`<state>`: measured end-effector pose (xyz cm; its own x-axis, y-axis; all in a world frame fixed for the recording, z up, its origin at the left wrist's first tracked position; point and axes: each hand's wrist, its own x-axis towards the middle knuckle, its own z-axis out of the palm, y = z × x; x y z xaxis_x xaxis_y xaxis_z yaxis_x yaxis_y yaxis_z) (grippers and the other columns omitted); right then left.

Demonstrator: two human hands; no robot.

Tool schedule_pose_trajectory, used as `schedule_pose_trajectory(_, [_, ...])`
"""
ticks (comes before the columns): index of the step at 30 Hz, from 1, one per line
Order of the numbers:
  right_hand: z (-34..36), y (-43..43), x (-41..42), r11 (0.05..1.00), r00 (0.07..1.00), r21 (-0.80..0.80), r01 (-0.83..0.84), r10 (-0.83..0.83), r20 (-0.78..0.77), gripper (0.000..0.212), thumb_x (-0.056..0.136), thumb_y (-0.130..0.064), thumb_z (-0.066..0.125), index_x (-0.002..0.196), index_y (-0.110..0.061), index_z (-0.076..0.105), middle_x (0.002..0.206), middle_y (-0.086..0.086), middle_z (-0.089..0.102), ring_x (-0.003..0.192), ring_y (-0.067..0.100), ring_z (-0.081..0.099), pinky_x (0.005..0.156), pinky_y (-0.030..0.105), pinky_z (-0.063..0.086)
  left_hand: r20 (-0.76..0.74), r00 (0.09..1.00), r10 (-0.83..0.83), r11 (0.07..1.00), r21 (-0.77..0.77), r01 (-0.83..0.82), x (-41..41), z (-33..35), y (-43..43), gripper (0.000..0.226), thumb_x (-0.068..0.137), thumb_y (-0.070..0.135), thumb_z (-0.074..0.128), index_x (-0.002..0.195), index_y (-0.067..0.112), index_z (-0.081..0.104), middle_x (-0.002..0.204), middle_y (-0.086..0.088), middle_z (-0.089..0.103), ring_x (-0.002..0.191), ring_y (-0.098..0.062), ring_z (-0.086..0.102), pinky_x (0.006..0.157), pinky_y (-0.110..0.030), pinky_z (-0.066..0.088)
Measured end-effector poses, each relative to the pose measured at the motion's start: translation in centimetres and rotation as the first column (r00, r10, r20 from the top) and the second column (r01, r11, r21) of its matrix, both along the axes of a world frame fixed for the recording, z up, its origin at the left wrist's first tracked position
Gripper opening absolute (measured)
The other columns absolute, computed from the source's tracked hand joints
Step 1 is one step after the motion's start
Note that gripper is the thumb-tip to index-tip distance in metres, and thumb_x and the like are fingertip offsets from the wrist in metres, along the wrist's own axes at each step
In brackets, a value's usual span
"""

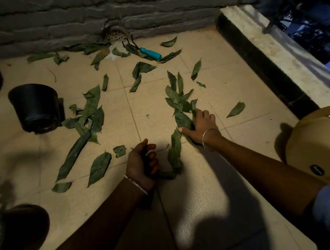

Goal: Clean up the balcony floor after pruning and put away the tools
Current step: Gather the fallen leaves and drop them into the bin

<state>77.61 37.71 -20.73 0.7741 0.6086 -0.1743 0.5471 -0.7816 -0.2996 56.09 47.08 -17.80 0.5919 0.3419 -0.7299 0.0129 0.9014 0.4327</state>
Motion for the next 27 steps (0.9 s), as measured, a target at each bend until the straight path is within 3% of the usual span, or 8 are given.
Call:
schedule_pose_trajectory(6, [-0.6, 0.5, -2.5, 0.996, 0.996, -0.005, -0.085, 0.085, 0.024, 0.035, 0.095, -0.024, 0.056, 0.126, -0.011, 0.046, 0.122, 0.014, 0.048, 0.113, 0.032, 0.048, 0.089, 0.040, 0.045, 0.085, 0.995, 0.055, 0.998, 0.013, -0.056, -0.3, 0.5, 1.7, 0.042, 0.091, 0.046, 0.052, 0.062, 0.016, 0.055, 0.048, 0.005, 0.036, 0.037, -0.011, 0.029, 0.035, -0.017, 0.021])
schedule_pose_trajectory(9, [-0.7, -0.5, -3.2, 0.990, 0.990, -0.005, -0.139, 0.139, 0.030, 0.033, 0.088, -0.010, 0.061, 0.118, -0.008, 0.051, 0.115, 0.014, 0.053, 0.107, 0.030, 0.053, 0.087, 0.037, 0.045, 0.097, 0.991, 0.090, 0.996, 0.014, -0.092, -0.3, 0.3, 1.7, 0.046, 0.090, 0.050, 0.050, 0.058, 0.017, 0.055, 0.048, 0.005, 0.036, 0.037, -0.011, 0.029, 0.036, -0.017, 0.020])
schedule_pose_trajectory(13, [0.1, -2.4, -2.7, 0.972, 0.988, 0.211, 0.104, -0.077, -0.132, 0.021, 0.088, -0.003, 0.058, 0.108, -0.007, 0.055, 0.103, 0.009, 0.056, 0.092, 0.022, 0.056, 0.075, 0.029, 0.045, 0.109, 0.983, 0.146, 0.989, -0.029, -0.144, -0.3, 0.1, 1.3, 0.048, 0.092, 0.050, 0.048, 0.057, 0.017, 0.053, 0.045, 0.006, 0.036, 0.035, -0.010, 0.029, 0.035, -0.016, 0.021])
schedule_pose_trajectory(15, [0.8, -3.2, -2.4, 0.880, 0.892, 0.309, 0.360, -0.227, -0.392, 0.021, 0.092, -0.002, 0.055, 0.112, -0.006, 0.057, 0.100, 0.010, 0.063, 0.086, 0.022, 0.060, 0.074, 0.035, 0.051, 0.111, 0.980, 0.164, 0.986, -0.035, -0.161, -0.3, 0.1, 1.2, 0.052, 0.093, 0.050, 0.047, 0.053, 0.018, 0.054, 0.044, 0.006, 0.035, 0.034, -0.010, 0.029, 0.035, -0.016, 0.021])
schedule_pose_trajectory(17, [1.7, -3.7, -2.2, 0.721, 0.672, 0.339, 0.604, -0.232, -0.703, 0.027, 0.091, 0.002, 0.056, 0.117, -0.006, 0.056, 0.099, 0.012, 0.066, 0.080, 0.022, 0.064, 0.071, 0.036, 0.056, 0.101, 0.980, 0.173, 0.985, -0.041, -0.170, -0.2, 0.2, 1.4, 0.053, 0.094, 0.048, 0.047, 0.050, 0.018, 0.053, 0.043, 0.007, 0.035, 0.034, -0.010, 0.029, 0.035, -0.016, 0.022])
schedule_pose_trajectory(19, [2.3, -3.8, -2.1, 0.706, 0.588, 0.294, 0.645, -0.213, -0.780, 0.033, 0.089, 0.006, 0.057, 0.118, -0.008, 0.055, 0.096, 0.009, 0.065, 0.079, 0.019, 0.062, 0.065, 0.029, 0.052, 0.057, 0.984, 0.166, 0.986, -0.012, -0.166, -0.1, 0.1, 2.0, 0.049, 0.094, 0.045, 0.047, 0.053, 0.019, 0.051, 0.043, 0.007, 0.035, 0.035, -0.009, 0.029, 0.035, -0.017, 0.022])
schedule_pose_trajectory(21, [2.3, -3.6, -2.5, 0.738, 0.611, 0.281, 0.614, -0.219, -0.761, 0.027, 0.092, 0.005, 0.051, 0.116, -0.007, 0.056, 0.087, 0.008, 0.062, 0.072, 0.018, 0.058, 0.053, 0.023, 0.048, -0.044, 0.991, 0.125, 0.990, 0.067, -0.122, -0.1, -0.3, 3.1, 0.040, 0.095, 0.041, 0.048, 0.060, 0.020, 0.048, 0.044, 0.008, 0.034, 0.037, -0.010, 0.030, 0.035, -0.017, 0.025])
schedule_pose_trajectory(27, [1.2, -1.6, -5.1, 0.925, 0.925, 0.302, 0.231, -0.113, -0.363, 0.033, 0.099, -0.038, 0.052, 0.111, -0.008, 0.055, 0.095, 0.008, 0.061, 0.087, 0.027, 0.058, 0.071, 0.031, 0.041, -0.306, 0.947, 0.094, 0.930, 0.366, 0.027, -2.4, -0.8, 5.6, 0.025, 0.094, 0.039, 0.052, 0.077, 0.022, 0.059, 0.079, -0.001, 0.059, 0.057, -0.012, 0.043, 0.050, -0.025, 0.033])
